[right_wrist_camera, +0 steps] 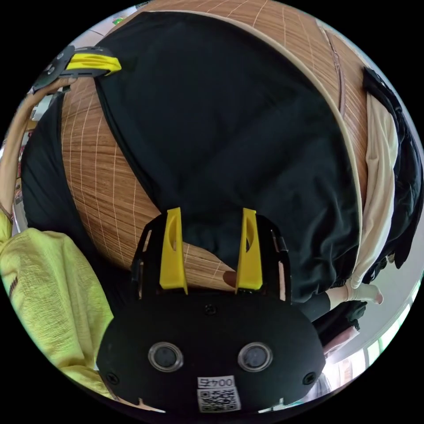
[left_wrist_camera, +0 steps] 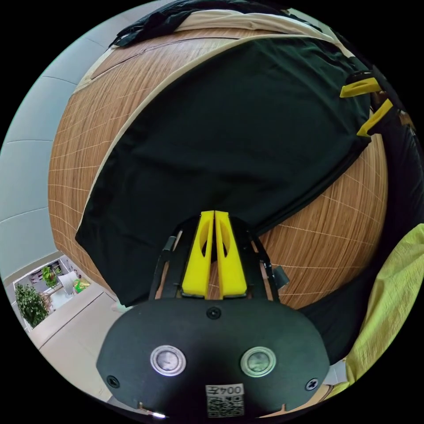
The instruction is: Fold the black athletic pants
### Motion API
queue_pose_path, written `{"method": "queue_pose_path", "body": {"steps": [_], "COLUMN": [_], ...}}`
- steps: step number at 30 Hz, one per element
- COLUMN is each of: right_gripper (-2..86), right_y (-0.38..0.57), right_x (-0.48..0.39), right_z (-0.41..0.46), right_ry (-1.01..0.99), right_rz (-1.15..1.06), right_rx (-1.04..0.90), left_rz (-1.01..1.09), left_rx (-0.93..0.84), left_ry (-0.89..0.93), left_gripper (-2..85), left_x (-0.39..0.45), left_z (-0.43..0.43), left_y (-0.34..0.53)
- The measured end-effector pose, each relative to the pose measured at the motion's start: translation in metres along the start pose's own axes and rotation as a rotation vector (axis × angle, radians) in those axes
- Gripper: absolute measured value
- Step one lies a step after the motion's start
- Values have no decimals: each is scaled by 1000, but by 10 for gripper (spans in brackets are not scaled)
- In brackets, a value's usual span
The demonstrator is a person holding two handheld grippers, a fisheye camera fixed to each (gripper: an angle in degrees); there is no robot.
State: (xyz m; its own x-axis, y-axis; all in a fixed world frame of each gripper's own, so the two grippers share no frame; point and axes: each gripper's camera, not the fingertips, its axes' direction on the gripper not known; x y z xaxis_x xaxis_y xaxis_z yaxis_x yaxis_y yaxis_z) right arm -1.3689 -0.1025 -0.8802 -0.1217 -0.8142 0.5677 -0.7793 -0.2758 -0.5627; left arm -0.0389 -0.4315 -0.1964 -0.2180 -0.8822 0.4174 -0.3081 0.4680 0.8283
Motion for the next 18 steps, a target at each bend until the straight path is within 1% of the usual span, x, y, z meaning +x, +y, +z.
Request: {"method": "queue_pose_path", "body": {"steps": [2, 3, 5, 7, 9, 11, 14, 18], "right_gripper": [183, 182, 169, 154, 141, 125, 112, 100], "right_y": [17, 21, 33, 35, 28, 7, -33, -90], "right_x": [-5, -7, -20, -35, -56, -95, -152, -216], "right_z": [-14, -19, -37, -50, -61, -73, -88, -101], "right_ry": [-11, -15, -27, -35, -38, -1, 55, 85], "right_rz": [14, 14, -3, -22, -53, -128, -243, -360], "right_rx": [91, 118, 234, 337, 424, 506, 580, 630], "left_rz": [-52, -106, -205, -343, -421, -474, -523, -548], "left_rx": [49, 84, 123, 123, 81, 81, 114, 122], "left_ry": [-8, 6, 39, 13, -36, -75, -156, -205], "left_gripper": [99, 112, 124, 135, 140, 143, 144, 145], "left_x": [-11, -22, -44, -77, -102, -124, -146, -164], "left_z": [-10, -15, -17, -10, -3, -7, -17, -15], "left_y": [26, 48, 87, 143, 180, 211, 250, 302]}}
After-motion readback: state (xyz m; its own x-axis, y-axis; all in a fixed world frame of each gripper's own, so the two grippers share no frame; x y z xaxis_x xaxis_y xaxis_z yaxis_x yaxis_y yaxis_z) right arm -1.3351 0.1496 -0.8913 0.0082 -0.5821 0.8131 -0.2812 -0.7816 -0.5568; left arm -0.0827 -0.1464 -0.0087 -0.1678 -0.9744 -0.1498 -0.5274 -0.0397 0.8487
